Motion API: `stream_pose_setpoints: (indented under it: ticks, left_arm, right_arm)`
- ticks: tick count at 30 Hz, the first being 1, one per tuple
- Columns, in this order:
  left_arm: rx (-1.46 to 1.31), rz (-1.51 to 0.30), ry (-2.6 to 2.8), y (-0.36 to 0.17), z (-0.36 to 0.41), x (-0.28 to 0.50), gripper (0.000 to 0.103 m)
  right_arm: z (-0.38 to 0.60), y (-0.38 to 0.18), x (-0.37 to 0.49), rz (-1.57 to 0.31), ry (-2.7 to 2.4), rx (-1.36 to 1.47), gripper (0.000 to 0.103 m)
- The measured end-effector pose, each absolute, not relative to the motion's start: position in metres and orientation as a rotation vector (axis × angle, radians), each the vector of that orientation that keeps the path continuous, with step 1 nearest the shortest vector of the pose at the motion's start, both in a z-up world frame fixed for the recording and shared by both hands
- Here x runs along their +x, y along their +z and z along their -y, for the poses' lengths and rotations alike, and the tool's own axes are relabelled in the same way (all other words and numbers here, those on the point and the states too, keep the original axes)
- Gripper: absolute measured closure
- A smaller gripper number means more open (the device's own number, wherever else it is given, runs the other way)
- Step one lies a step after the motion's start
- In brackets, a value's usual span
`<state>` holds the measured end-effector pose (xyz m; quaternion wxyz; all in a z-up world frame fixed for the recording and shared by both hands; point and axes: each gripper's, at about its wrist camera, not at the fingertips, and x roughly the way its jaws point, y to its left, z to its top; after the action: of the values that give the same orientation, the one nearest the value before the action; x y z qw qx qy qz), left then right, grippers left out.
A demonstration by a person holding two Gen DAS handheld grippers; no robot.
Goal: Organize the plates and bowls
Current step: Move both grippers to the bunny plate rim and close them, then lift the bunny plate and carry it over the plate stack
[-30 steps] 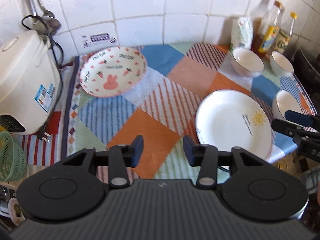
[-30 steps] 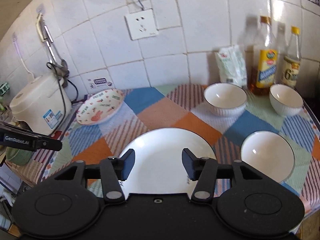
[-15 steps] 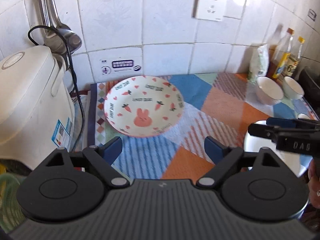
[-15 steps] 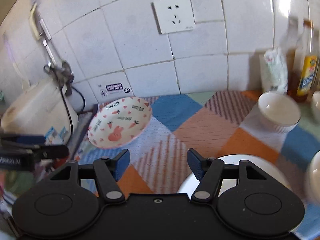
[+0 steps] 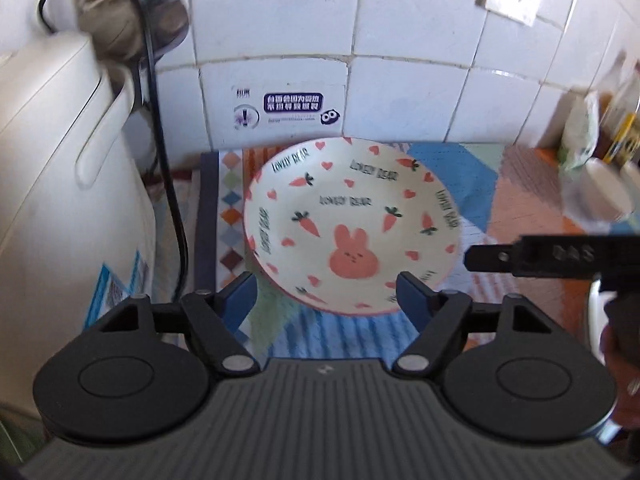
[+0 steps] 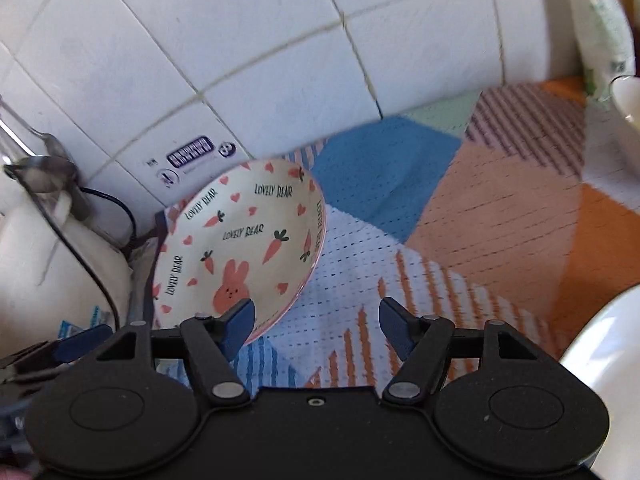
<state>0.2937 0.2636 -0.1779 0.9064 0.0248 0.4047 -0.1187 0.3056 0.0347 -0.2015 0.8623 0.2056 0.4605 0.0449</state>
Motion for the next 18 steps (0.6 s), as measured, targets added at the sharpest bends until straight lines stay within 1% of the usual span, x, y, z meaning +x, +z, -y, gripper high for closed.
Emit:
stream_pose_setpoints:
  ticks: [3,5,6,7,8,9,11,12,13,14,16,17,18]
  left_arm:
    - [0.04,-0.83,-0.214,-0.188,-0.263,0.303,0.03]
    - [0.056,-0.833,-0.194,-0.194,-0.262,0.311,0.033]
    - [0.07,-0.836,-0.185,-0.198,-0.261,0.316,0.034]
    - [0.085,-0.845,-0.177,-0.201,-0.26,0.32,0.039]
    - [0.098,-0.855,-0.164,-0.204,-0.261,0.325,0.042]
    - [0.104,-0.868,-0.154,-0.205,-0.262,0.33,0.043]
    - [0.088,-0.901,-0.145,-0.209,-0.265,0.34,0.05]
    - [0.066,-0.921,-0.15,-0.211,-0.268,0.345,0.058]
    - [0.05,-0.938,-0.147,-0.212,-0.271,0.348,0.064]
    - [0.049,-0.944,-0.139,-0.213,-0.272,0.351,0.066]
    - [0.06,-0.949,-0.147,-0.215,-0.274,0.353,0.071]
    - [0.06,-0.953,-0.146,-0.217,-0.276,0.354,0.074]
    - [0.056,-0.967,-0.147,-0.219,-0.278,0.356,0.079]
  right_arm:
    - [-0.035,-0.217,0.324,-0.97,0.088,0.498,0.03]
    - [-0.035,-0.226,0.333,-0.955,0.095,0.553,0.039]
    - [-0.035,-0.229,0.338,-0.947,0.095,0.587,0.041]
    - [-0.035,-0.233,0.342,-0.941,0.097,0.621,0.046]
    - [-0.035,-0.237,0.345,-0.94,0.099,0.648,0.052]
    - [-0.037,-0.24,0.349,-0.946,0.096,0.658,0.056]
    - [-0.039,-0.242,0.352,-0.937,0.082,0.655,0.068]
    - [-0.039,-0.243,0.352,-0.936,0.077,0.666,0.072]
    - [-0.039,-0.244,0.353,-0.937,0.07,0.68,0.077]
    - [-0.038,-0.246,0.354,-0.937,0.061,0.688,0.082]
    - [-0.036,-0.248,0.354,-0.937,0.047,0.698,0.09]
    - [-0.034,-0.249,0.353,-0.936,0.048,0.703,0.09]
    - [-0.032,-0.251,0.353,-0.934,0.056,0.711,0.091]
